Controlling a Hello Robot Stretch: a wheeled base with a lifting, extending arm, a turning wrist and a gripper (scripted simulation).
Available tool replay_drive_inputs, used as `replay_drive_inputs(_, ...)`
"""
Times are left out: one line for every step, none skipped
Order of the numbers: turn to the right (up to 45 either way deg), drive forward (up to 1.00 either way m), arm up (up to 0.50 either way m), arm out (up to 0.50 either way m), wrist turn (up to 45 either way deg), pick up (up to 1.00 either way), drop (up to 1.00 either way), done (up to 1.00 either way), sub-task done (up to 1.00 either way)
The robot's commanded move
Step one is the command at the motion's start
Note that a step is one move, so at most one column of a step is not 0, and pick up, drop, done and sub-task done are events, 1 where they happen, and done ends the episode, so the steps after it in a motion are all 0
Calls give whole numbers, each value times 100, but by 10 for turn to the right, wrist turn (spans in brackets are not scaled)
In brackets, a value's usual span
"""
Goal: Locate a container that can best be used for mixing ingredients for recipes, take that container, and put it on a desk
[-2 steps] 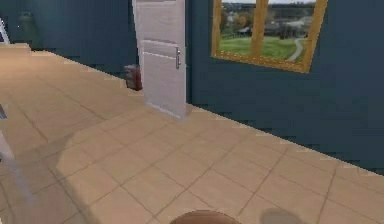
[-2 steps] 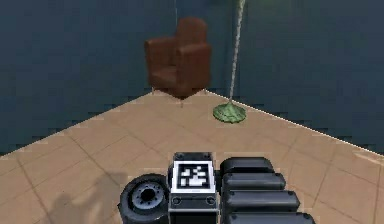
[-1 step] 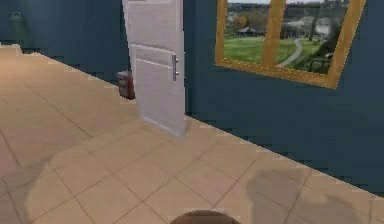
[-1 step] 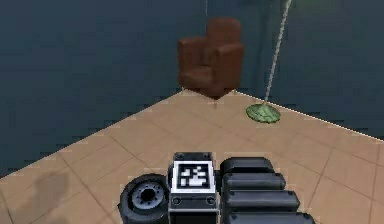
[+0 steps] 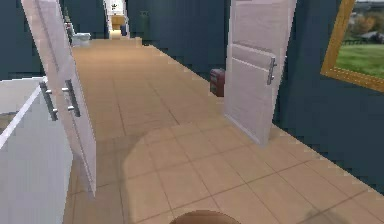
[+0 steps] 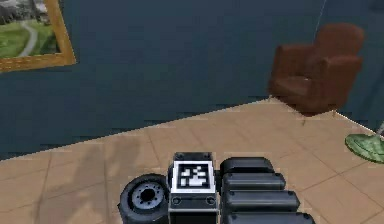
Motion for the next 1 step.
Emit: replay_drive_inputs(0, 100, 0, 0, 0, 0, 0, 0, 0)
